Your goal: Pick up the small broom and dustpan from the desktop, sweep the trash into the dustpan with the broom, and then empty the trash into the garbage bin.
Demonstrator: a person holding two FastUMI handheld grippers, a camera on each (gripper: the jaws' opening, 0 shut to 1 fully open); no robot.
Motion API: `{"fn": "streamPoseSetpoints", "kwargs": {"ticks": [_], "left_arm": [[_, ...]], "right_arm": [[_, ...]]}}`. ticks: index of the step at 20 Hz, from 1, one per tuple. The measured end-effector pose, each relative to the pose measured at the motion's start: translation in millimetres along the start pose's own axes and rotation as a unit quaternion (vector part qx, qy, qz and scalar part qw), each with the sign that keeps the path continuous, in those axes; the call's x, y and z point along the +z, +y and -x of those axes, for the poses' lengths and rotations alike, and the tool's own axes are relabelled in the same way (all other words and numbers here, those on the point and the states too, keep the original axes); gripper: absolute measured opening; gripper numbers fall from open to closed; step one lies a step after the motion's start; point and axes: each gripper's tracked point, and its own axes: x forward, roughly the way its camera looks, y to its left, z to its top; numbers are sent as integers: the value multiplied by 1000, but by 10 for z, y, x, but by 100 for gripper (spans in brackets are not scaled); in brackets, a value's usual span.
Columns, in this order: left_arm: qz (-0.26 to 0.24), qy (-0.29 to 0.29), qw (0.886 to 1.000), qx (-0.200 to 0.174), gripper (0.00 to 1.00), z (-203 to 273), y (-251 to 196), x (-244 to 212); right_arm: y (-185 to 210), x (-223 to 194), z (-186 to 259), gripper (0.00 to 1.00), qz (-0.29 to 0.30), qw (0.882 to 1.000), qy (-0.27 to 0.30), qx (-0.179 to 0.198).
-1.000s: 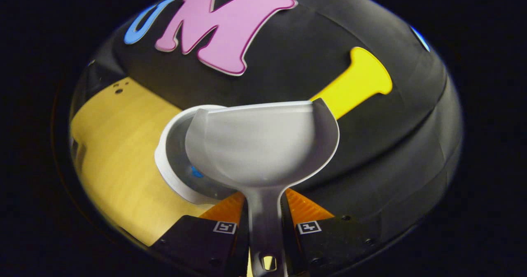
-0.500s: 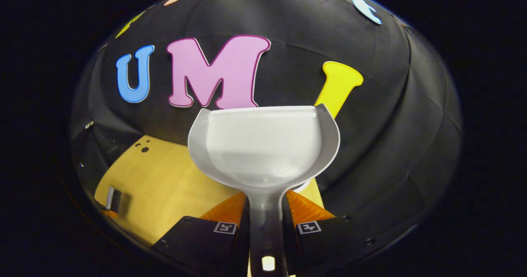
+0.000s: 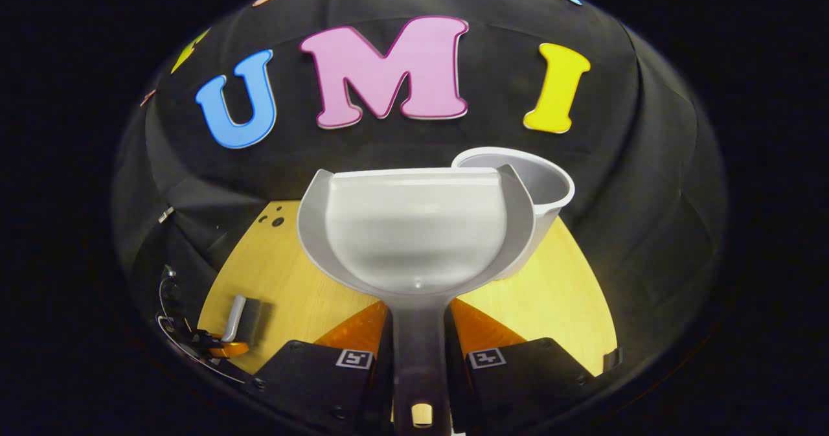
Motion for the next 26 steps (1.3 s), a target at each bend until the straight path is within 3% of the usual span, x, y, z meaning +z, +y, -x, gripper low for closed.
{"fn": "streamPoseSetpoints", "kwargs": {"ticks": [8,11,12,18,25,26], "left_arm": [[-31,24,999,22,27,-132,88,2],[-44,29,998,39,27,-180,120,22],[-49,33,997,41,31,-204,131,3],[-55,64,995,46,28,-464,115,-71],[-102,75,989,72,29,-512,-55,-103],[-102,71,989,75,30,-487,-26,-85]], "right_arm": [[-87,-515,33,39,2,990,132,42],[-190,-899,3,39,8,984,172,47],[-220,-970,1,39,10,982,181,46],[-232,-964,56,39,22,976,210,47],[-219,-1107,61,41,24,971,234,48],[-227,-1108,86,53,25,970,236,48]]}}
